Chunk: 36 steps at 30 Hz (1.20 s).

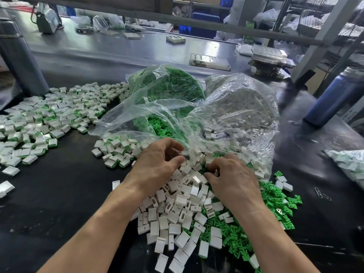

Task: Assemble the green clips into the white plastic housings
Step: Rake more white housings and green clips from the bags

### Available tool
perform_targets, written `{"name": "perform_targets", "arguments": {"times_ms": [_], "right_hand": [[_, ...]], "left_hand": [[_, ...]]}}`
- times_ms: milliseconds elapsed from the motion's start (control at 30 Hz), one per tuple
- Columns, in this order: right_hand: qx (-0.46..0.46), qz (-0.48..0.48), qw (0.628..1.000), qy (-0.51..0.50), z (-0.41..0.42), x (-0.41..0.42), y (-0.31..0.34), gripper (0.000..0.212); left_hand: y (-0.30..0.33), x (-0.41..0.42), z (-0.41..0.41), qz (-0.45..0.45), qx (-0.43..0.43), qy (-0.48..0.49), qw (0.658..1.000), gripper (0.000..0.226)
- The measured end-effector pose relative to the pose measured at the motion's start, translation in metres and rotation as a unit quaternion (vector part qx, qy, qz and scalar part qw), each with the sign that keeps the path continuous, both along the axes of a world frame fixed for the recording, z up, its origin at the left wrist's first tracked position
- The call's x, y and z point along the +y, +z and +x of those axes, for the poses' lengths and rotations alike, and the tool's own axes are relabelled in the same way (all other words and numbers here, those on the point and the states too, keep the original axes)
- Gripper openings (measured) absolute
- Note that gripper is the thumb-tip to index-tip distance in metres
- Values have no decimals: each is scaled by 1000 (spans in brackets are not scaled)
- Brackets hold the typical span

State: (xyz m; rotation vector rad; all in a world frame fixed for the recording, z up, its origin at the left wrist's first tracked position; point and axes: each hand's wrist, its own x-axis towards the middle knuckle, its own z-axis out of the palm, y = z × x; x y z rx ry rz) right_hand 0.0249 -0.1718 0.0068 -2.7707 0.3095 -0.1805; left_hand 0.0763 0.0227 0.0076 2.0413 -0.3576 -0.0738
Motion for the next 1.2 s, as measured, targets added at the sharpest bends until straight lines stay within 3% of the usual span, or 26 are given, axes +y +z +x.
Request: {"name": "perform_targets", "arguments": {"times_ms": [433, 600, 733, 900, 1033, 1200], "right_hand": [[-19, -7, 1000, 4, 0, 2, 1, 18], [-112, 64, 991, 21, -1, 2, 3, 12], [-150, 346, 926, 23, -4, 4, 3, 5], [-146, 534, 833, 29, -6, 5, 5, 9], [-155, 594, 788, 47, -7, 8, 8, 11], [-163, 615, 769, 60, -9, 9, 11, 13]], "left_hand": [[2, -3, -1, 23, -2, -4, 1000, 21], [4, -2, -1, -12, 15, -6, 1000, 23], [8, -1, -1, -118, 83, -26, 989, 24], [14, 1, -1, -248, 139, -69, 956, 35], [13, 0, -1, -293, 151, -89, 940, 39], [14, -3, -3, -250, 120, -91, 956, 35]]}}
